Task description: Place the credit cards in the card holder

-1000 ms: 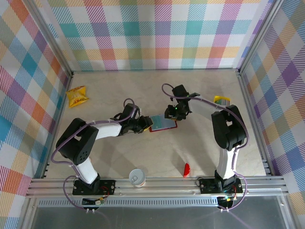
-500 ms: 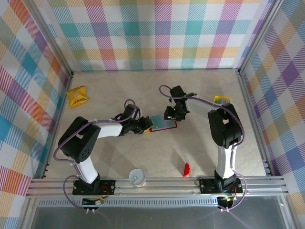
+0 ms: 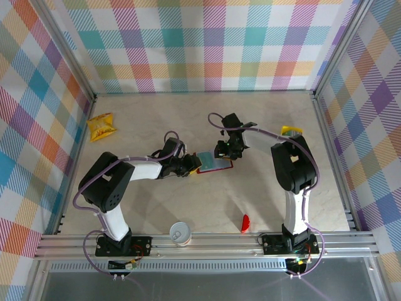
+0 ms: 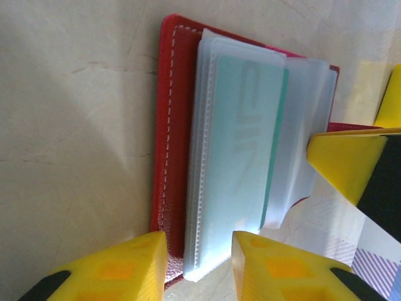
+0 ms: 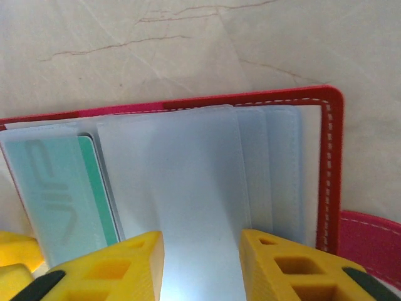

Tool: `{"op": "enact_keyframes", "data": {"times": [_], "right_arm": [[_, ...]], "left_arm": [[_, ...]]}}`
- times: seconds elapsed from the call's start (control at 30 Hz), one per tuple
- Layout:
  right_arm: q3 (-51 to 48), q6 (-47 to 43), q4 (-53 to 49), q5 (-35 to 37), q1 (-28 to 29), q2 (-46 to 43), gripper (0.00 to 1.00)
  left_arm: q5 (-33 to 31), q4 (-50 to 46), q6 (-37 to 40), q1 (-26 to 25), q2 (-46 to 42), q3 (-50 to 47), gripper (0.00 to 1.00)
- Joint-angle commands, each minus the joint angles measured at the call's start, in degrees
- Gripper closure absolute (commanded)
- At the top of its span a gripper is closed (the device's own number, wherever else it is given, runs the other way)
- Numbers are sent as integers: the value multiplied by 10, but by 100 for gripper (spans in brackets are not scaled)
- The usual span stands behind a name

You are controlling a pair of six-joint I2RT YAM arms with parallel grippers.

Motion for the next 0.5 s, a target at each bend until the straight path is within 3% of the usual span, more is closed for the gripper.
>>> {"op": "enact_keyframes", "data": {"times": [0.0, 0.47], "right_arm": [[7, 6, 7, -32, 4, 18, 64], [2, 36, 47, -113, 4, 14, 67]], "left_arm": [[9, 11, 1, 5, 8, 5, 68], [7, 12, 1, 5, 2, 1, 68]]}}
